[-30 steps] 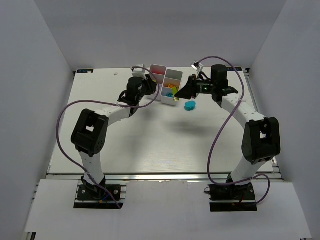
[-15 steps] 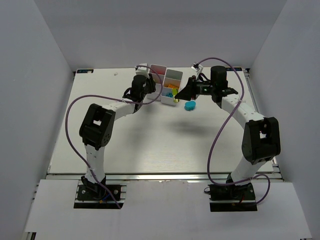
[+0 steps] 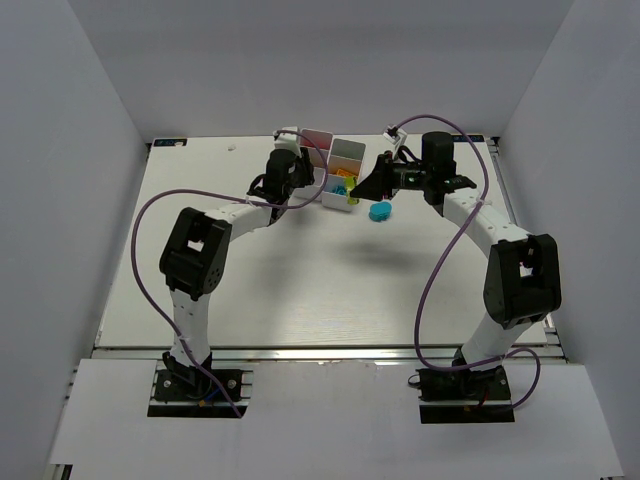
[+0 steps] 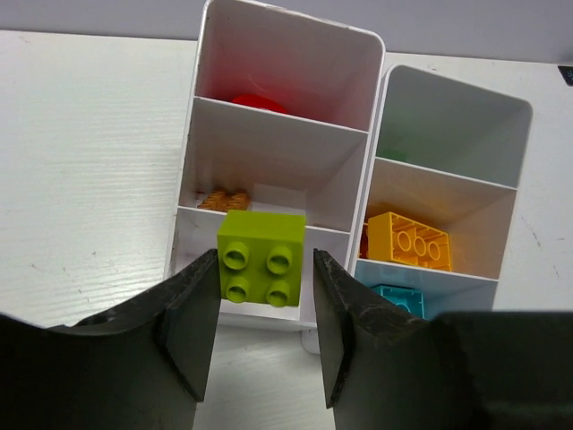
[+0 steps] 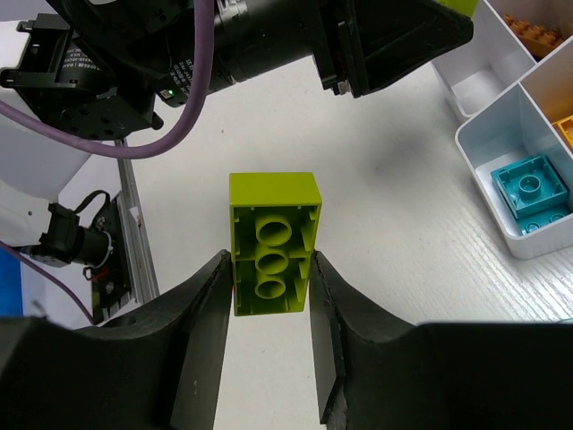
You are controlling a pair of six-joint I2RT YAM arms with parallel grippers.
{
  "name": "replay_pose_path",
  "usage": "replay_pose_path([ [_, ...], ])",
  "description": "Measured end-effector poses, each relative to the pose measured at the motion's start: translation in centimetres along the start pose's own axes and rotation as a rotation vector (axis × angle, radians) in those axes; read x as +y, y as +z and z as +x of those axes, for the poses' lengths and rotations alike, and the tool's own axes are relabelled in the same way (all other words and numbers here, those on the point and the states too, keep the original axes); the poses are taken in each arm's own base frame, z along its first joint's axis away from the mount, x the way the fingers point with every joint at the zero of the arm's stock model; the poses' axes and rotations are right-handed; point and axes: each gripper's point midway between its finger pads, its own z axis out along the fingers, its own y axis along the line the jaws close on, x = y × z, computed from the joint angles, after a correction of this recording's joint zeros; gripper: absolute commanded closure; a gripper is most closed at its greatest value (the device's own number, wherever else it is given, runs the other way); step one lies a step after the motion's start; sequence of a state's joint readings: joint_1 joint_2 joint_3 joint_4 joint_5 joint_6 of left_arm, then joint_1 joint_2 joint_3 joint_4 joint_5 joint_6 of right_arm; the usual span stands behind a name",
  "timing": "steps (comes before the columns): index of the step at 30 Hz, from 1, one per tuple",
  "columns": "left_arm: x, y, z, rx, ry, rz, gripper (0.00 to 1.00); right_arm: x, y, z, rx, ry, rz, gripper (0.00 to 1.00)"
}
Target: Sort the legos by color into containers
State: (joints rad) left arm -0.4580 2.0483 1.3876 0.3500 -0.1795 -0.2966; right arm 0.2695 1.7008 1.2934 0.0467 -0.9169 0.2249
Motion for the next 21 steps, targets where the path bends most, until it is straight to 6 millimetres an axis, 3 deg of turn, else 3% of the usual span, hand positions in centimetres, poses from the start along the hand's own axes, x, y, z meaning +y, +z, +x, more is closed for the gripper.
replay_pose_path([
  [5,0.1,0.0,0.1,0.000,0.002,-0.015,0.37,0.0,0.0,0.0,0.000,-0.004,0.000,0.98],
  [10,0.2,0.0,0.1,-0.001,0.002,-0.021,0.37,-0.1,0.0,0.0,0.000,-0.020,0.003,0.98],
  [14,0.2,-0.1,0.0,-0.002,-0.005,-0.020,0.40,-0.5,0.0,0.2,0.005,-0.035,0.020,0.98],
  [16,0.0,-0.3,-0.5,-0.008,-0.016,-0.019,0.47,-1.0,-0.1,0.4,0.012,-0.053,0.045,0.99],
  [18,-0.1,-1.3,-1.4,-0.018,-0.027,-0.016,0.51,-1.6,0.1,0.3,0.026,-0.088,0.080,0.99],
  [21,-0.2,-4.6,-3.8,-0.043,-0.063,-0.010,0.51,-2.9,1.0,-0.8,0.029,-0.178,0.149,0.97],
])
